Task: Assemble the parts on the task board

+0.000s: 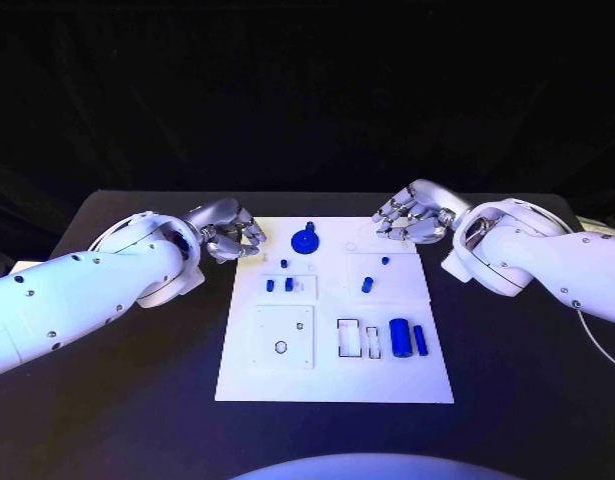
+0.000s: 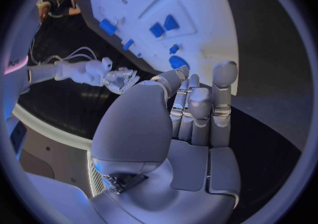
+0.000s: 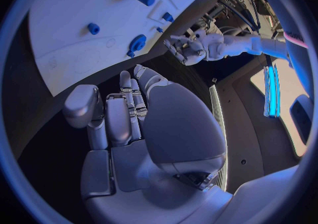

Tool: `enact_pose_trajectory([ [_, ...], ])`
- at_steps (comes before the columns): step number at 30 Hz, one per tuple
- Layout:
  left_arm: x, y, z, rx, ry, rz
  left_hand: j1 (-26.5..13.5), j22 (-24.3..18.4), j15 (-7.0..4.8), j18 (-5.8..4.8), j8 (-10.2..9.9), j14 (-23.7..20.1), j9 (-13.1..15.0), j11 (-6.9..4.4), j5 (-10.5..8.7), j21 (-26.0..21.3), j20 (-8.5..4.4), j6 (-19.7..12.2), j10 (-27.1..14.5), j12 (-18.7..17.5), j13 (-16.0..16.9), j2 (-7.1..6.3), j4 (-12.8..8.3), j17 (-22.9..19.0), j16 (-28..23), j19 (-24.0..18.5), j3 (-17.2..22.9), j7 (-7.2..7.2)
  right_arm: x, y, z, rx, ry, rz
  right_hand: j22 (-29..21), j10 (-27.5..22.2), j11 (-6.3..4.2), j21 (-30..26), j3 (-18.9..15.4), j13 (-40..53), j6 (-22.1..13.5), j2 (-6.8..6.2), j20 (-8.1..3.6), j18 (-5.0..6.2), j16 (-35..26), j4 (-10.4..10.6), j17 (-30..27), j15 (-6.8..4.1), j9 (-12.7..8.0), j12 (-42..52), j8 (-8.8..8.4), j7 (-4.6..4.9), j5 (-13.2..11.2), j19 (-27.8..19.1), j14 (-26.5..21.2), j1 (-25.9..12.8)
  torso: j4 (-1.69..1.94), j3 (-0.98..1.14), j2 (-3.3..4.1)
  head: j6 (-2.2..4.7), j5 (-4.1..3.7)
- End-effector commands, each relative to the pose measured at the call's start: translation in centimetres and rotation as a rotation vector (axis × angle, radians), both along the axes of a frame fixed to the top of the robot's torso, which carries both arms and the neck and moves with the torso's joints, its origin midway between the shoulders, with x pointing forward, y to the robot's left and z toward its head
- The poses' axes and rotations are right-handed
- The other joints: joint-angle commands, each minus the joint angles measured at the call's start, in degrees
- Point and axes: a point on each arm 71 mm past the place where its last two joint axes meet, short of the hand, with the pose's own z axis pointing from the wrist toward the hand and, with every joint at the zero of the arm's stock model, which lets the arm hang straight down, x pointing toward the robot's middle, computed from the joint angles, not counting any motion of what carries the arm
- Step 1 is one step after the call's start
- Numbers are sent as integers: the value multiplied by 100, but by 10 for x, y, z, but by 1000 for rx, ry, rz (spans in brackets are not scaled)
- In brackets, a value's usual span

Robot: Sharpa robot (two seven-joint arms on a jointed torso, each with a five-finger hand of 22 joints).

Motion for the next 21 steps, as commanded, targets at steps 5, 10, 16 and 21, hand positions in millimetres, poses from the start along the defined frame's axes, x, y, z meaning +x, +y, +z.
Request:
enact_pose_trajectory([
  [5, -10, 20, 10, -888, 264, 186, -47, -398, 5, 197, 63, -477, -36, -17, 34, -1094, 3, 68, 195, 159, 21, 74, -11, -805, -515, -400, 57, 3, -6, 11, -5, -487, -128, 92, 113, 146, -18, 94, 146, -486, 71, -142, 14, -7, 11, 55, -15, -22, 2, -203, -15, -68, -449, 77, 257, -75, -1, -11, 2, 61, -100],
  [10, -18, 26, 8, -1076, 371, 208, -195, -468, 16, 212, 69, -541, -53, -17, 45, -1254, 19, 40, 187, 203, 26, 60, 50, -867, -532, -467, -60, 1, -9, 18, -9, -592, -158, 100, 87, 144, -40, 75, 214, -712, 49, -203, 12, -1, -53, 93, -89, -30, -13, -307, -32, -103, -573, 66, 248, -106, 21, -19, -6, 54, -119],
  [16, -20, 34, 7, -1135, 392, 229, -225, -486, 15, 217, 80, -563, -57, -23, 54, -1282, 22, 40, 190, 229, 31, 54, 51, -895, -535, -477, -107, -5, -10, 24, -14, -655, -150, 114, 68, 162, -57, 59, 337, -952, 42, -230, 3, 1, -90, 116, -137, -44, -25, -387, -33, -128, -741, 60, 247, -94, -1, -20, 7, 59, -127],
  [21, -22, 38, 8, -1153, 399, 238, -232, -493, 13, 219, 83, -575, -60, -24, 56, -1291, 23, 33, 184, 239, 31, 44, 43, -909, -537, -481, -130, -7, -11, 25, -19, -695, -119, 124, 62, 156, -69, 53, 388, -1040, 54, -237, -4, 3, -104, 121, -157, -52, -26, -415, -29, -140, -795, 58, 248, -92, -6, -15, 8, 57, -157],
])
